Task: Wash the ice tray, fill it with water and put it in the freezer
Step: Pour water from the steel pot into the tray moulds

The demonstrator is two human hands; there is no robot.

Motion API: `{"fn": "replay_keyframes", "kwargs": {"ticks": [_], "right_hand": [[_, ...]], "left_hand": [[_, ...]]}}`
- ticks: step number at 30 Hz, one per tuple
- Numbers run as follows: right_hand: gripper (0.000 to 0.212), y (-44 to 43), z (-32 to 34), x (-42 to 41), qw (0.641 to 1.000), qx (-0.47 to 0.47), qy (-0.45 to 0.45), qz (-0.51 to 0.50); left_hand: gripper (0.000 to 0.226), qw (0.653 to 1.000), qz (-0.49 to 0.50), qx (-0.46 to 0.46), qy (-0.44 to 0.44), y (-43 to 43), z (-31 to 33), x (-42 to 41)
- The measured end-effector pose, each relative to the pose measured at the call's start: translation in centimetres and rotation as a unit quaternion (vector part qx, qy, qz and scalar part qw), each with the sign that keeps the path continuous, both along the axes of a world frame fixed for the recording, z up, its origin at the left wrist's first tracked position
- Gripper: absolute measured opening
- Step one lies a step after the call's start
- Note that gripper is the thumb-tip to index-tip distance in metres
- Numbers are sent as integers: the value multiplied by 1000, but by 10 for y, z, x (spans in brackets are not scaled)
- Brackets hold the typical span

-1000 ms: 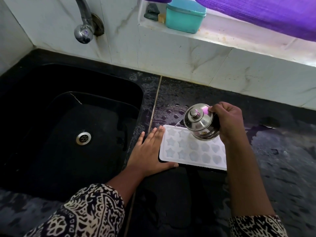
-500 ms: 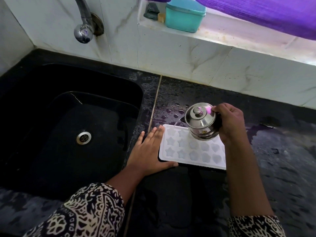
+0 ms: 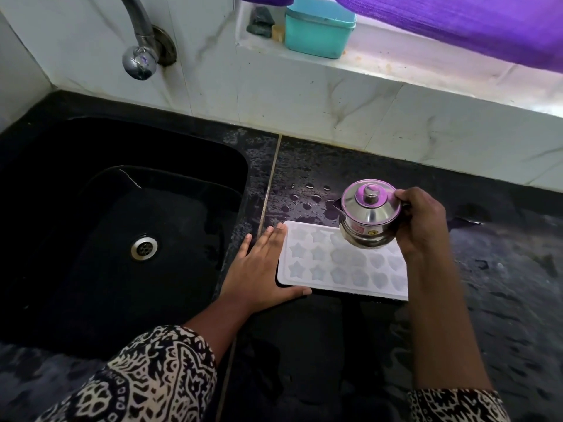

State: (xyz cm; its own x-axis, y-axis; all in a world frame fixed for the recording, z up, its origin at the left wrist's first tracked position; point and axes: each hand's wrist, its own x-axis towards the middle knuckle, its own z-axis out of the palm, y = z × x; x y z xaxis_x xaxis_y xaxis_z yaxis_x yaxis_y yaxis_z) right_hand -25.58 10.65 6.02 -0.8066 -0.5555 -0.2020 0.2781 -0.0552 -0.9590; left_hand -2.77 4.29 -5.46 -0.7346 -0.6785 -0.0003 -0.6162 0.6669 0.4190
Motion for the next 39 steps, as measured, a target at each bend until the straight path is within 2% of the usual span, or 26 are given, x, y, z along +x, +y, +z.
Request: {"fn": "replay_keyframes", "kwargs": {"ticks": [7, 11, 15, 19, 22, 39], "right_hand": [[43, 7, 0, -7, 1000, -8, 19, 4], [31, 11, 0, -8, 999, 11, 49, 14], [36, 10, -1, -9, 996, 29, 74, 32], [26, 10, 0, -7, 994, 45, 94, 42], [27, 9, 1, -6, 991, 60, 112, 43], [24, 7, 6, -4, 990, 71, 112, 43]], "left_hand": [[124, 1000, 0, 4, -3, 0, 1, 0], [123, 1000, -3, 4, -2, 0, 1, -1], [122, 1000, -4, 4, 0, 0, 1, 0], [123, 1000, -3, 0, -1, 0, 2, 0], [123, 1000, -3, -3, -3, 0, 0, 0], [124, 1000, -2, -5, -5, -1, -1, 0]]}}
